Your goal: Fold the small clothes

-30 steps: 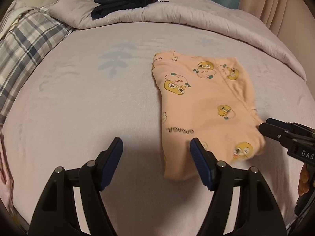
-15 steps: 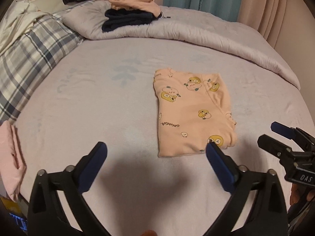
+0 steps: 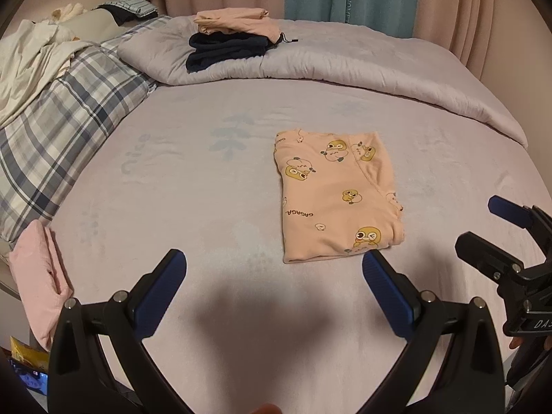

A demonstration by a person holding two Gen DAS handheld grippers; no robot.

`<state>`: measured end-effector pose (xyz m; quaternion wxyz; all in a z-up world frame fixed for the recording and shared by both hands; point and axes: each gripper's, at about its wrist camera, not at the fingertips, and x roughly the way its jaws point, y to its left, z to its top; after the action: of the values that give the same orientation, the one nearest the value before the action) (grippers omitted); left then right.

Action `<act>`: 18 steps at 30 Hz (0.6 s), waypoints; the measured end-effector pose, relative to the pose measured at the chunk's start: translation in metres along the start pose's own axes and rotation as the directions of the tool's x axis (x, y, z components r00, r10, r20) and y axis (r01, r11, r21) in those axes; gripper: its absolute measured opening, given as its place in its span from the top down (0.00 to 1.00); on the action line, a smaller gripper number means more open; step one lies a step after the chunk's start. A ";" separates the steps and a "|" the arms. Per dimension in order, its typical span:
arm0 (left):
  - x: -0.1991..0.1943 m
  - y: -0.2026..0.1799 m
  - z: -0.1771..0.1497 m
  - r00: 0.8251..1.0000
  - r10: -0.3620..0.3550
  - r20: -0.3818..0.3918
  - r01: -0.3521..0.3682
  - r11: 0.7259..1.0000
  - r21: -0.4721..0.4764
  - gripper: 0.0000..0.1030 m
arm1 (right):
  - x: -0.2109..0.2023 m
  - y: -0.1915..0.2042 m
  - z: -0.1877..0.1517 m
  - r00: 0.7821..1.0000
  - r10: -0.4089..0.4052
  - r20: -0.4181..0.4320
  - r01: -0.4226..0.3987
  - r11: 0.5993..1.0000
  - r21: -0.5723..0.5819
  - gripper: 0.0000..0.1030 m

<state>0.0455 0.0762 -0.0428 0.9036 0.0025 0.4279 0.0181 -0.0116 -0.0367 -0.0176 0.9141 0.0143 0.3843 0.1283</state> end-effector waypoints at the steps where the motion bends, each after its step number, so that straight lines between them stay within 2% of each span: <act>1: -0.002 0.000 0.000 1.000 0.001 0.002 -0.001 1.000 -0.002 0.01 | -0.002 0.001 0.000 1.000 0.000 0.004 0.000 1.000 -0.003 0.01; 18: -0.016 -0.003 0.002 1.000 0.001 0.026 -0.001 1.000 -0.003 0.01 | -0.008 0.011 0.006 1.000 0.003 0.018 -0.002 1.000 -0.019 0.01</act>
<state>0.0367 0.0724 -0.0290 0.9091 0.0017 0.4163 0.0189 -0.0154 -0.0275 -0.0063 0.9176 0.0073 0.3746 0.1329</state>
